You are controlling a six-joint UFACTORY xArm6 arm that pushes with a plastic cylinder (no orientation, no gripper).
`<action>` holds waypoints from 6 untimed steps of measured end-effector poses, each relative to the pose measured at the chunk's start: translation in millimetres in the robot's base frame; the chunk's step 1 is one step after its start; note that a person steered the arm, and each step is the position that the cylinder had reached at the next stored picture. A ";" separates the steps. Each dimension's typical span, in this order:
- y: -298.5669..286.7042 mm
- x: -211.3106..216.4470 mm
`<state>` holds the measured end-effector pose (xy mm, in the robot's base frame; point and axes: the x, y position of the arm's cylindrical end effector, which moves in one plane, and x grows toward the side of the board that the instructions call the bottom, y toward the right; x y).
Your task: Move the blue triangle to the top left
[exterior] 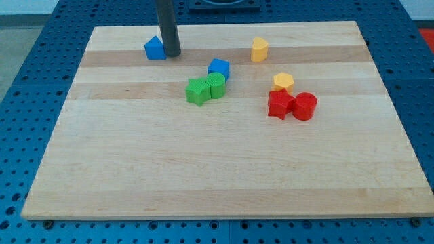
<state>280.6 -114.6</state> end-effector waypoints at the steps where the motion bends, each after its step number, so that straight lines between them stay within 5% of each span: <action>1: -8.3 0.0; 6: -52.2 0.0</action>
